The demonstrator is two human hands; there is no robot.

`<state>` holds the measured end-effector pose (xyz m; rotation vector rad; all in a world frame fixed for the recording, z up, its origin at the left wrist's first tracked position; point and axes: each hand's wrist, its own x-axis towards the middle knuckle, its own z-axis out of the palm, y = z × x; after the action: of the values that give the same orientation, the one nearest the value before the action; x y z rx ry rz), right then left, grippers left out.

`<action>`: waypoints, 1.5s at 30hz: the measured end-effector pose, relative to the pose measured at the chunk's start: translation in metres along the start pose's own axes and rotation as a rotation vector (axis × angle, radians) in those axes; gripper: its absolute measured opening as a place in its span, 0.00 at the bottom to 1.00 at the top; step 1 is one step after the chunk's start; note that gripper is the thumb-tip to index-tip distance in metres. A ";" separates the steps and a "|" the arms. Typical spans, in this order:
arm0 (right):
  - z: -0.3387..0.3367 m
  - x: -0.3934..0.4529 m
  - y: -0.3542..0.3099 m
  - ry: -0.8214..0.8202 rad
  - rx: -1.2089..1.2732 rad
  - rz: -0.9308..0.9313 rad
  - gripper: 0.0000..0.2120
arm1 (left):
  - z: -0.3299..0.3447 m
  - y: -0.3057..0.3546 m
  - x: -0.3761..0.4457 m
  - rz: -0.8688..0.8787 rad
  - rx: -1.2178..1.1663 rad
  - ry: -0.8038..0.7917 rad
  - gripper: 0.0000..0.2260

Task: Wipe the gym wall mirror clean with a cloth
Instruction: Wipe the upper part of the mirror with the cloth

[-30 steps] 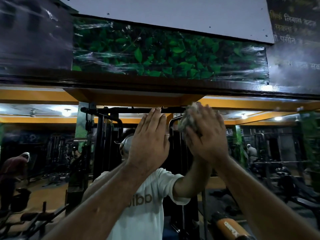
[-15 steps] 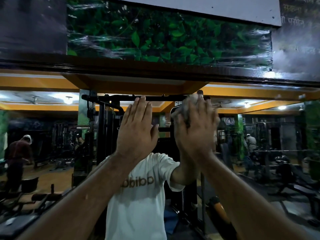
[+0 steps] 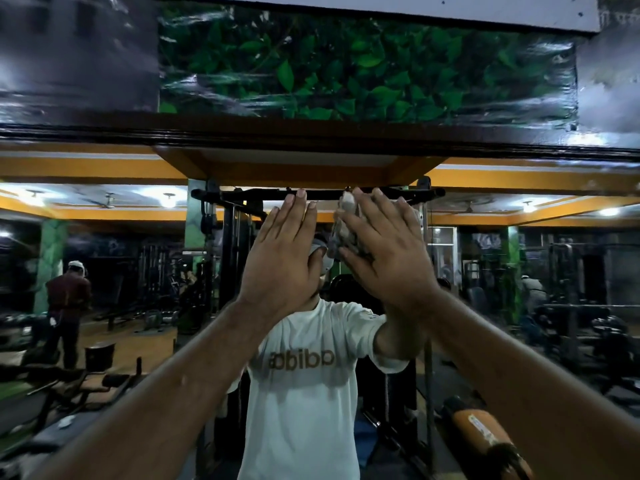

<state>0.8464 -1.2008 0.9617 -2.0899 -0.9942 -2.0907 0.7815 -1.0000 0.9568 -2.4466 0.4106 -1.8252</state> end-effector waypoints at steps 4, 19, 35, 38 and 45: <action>-0.006 0.024 0.011 0.064 -0.049 0.347 0.31 | -0.007 -0.002 0.001 0.017 -0.021 0.003 0.28; 0.017 0.082 -0.044 0.153 -0.045 0.363 0.30 | -0.024 -0.060 0.016 0.019 -0.021 0.076 0.26; 0.017 0.065 -0.057 0.071 -0.011 0.166 0.31 | -0.029 -0.082 -0.004 0.032 -0.073 0.128 0.26; 0.022 0.062 -0.071 0.209 -0.025 0.517 0.31 | -0.026 -0.084 -0.011 0.038 -0.047 0.151 0.27; 0.018 0.053 -0.069 0.014 -0.074 -0.008 0.33 | -0.030 -0.096 -0.011 0.069 -0.087 0.114 0.24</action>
<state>0.8266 -1.1159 0.9796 -2.1044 -0.9401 -2.1756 0.7668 -0.9012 0.9755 -2.3571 0.5867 -1.9637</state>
